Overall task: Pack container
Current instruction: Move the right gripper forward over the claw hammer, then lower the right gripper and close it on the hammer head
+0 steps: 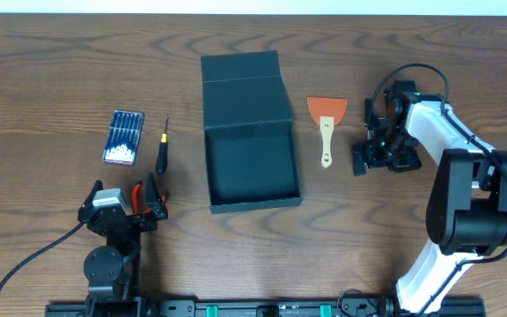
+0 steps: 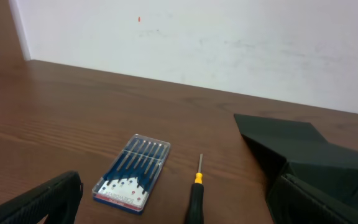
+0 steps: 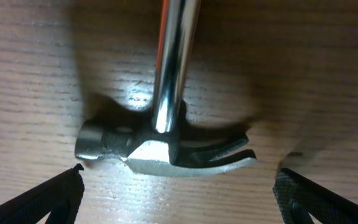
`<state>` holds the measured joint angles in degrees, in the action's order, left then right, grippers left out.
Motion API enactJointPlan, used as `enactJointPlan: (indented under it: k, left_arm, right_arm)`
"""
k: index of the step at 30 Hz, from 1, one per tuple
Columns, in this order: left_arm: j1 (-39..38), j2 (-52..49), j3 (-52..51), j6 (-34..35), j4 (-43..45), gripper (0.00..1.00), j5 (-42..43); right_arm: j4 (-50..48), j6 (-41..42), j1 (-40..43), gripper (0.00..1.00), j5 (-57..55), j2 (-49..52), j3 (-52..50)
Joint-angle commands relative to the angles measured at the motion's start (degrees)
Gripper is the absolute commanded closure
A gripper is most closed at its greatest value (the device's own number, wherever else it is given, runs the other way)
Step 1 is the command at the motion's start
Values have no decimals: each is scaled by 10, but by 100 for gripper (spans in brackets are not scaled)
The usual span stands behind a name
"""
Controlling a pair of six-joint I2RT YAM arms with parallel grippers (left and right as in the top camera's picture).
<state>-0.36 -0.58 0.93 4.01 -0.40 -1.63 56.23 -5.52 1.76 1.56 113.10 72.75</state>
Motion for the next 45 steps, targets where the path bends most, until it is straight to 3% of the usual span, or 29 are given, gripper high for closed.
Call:
enactJointPlan:
  k: [1,12,25,31,45]
  left_arm:
    - [3,3,-6,-8,-11,2,-1]
    - [3,3,-7,-8,-11,1,-1]
    - [3,3,-7,-8,-11,1,-1]
    - [3,3,-7,-8,-11,2,-1]
    - [3,3,-7,-8,-11,1,-1]
  right_arm:
    - [-3,24,4,1,-18,4,-3]
    - [-19,57,4,1,-45,4,-3]
    - [-47,60,4,1,57,4,-3]
    - [-61,99,4,1,58,4,-3]
    - [-76,102,4,1,57,4,-3]
